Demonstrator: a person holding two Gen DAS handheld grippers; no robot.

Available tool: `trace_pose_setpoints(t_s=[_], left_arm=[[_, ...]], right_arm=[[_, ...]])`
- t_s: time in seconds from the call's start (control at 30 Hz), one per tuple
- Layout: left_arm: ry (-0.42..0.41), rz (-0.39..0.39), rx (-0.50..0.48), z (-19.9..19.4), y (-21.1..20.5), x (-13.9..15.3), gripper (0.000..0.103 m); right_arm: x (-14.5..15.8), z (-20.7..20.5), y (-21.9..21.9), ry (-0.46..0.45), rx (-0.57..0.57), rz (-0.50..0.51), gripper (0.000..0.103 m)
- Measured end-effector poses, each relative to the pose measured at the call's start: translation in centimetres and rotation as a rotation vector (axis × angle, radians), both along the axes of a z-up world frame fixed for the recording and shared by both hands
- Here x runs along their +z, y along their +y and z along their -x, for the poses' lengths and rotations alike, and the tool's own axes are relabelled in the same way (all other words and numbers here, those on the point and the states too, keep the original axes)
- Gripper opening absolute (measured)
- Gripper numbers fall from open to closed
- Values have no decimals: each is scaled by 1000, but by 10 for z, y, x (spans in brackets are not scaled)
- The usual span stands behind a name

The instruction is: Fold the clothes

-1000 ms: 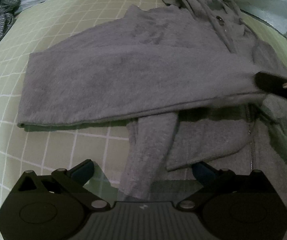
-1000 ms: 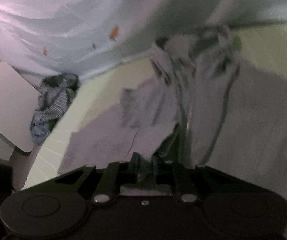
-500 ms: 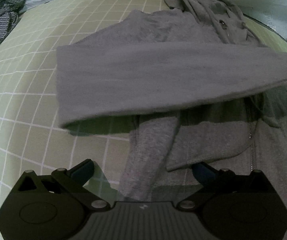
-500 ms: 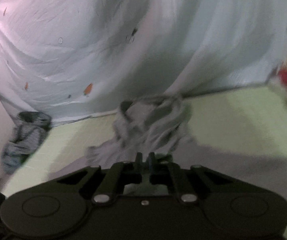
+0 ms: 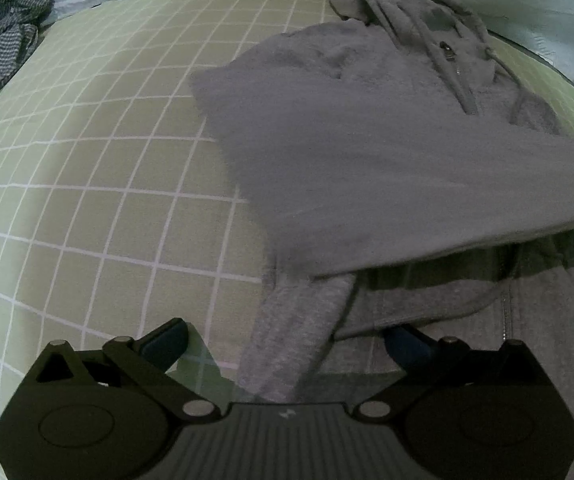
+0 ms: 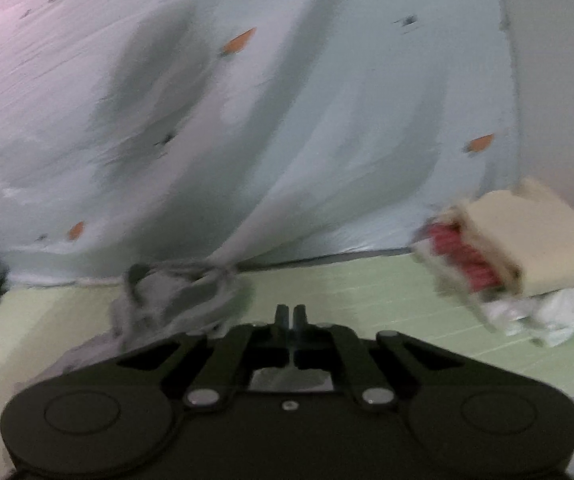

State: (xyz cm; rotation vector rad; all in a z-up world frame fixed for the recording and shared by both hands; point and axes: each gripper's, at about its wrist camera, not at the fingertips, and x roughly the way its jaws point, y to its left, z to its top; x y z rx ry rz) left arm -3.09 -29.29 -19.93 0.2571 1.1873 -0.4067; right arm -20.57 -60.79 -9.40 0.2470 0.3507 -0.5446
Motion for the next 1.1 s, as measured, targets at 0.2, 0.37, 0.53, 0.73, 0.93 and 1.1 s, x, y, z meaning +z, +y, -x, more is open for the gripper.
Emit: trace_pose_setpoints(t_s=[0.2,0.37,0.53,0.73,0.93,1.1], left_arm=[[-2,1,-1,0,2,-1,103],[-4,3,-4,0,3,-1,103],[-4,3,-5,0,3,-2,103],[-6,4,-7,1,4,-5,103],[-5,4,-8,1,4,-6,103],[27,29,13,-6,8,-2,103]], right_arm=[[1,21,-24,-10,-119,13,1],[0,37,-38,-8,-194,35,1],[7,54,-55,-39,-287,54,1],[2,76,-73,-40,-406,58,1],[-36,85,-85,84,-496,27,0],[-64,98,-96,134,-539,-118,1]])
